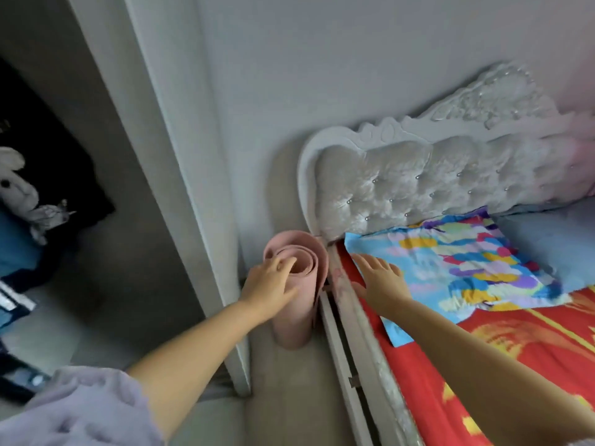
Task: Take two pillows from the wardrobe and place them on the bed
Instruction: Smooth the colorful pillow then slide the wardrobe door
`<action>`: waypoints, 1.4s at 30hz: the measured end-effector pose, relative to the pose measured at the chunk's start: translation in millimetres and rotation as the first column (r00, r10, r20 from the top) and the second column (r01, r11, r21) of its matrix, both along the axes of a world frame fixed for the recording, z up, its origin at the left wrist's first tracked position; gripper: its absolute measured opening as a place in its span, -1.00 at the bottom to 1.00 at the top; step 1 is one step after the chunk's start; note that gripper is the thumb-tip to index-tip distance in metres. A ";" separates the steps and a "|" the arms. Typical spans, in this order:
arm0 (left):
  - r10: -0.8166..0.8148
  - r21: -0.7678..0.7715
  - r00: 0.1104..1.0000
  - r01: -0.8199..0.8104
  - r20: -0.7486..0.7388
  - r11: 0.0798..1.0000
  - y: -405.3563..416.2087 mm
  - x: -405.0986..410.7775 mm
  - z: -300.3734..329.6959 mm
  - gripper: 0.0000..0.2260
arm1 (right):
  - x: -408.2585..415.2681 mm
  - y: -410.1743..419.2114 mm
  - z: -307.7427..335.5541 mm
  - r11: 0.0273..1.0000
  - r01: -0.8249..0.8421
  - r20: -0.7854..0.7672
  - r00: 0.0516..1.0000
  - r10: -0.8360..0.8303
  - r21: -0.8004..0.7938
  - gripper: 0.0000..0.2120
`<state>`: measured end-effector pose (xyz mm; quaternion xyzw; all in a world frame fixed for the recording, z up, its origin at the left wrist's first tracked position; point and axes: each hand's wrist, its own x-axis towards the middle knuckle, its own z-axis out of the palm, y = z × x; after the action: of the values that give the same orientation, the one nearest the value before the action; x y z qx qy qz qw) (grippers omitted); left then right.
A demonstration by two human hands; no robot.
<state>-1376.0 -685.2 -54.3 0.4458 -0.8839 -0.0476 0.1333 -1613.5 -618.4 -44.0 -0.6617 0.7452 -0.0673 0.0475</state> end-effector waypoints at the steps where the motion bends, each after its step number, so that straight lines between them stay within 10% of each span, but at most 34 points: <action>1: 0.042 0.000 0.999 -0.042 -0.020 0.999 8.0 16.5 1.5 -0.49 | 13.7 0.9 0.9 0.999 -0.039 -0.014 0.999 0.039 -0.004 -0.42; 18: 0.781 0.035 0.624 -0.781 0.004 0.624 185.1 370.4 22.9 -0.52 | 352.3 26.6 6.3 0.725 -0.689 0.007 0.725 0.689 -0.007 -0.41; 42: 0.792 -0.199 0.608 -0.784 -0.056 0.588 -5.9 771.5 143.0 -0.42 | 847.0 -151.2 117.1 0.593 -0.758 0.172 0.568 0.805 -0.273 -0.45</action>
<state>-604.5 -691.2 88.7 0.7753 -0.5977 0.1154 0.1684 -766.6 -769.5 73.1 -0.9081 0.3512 -0.1938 0.1203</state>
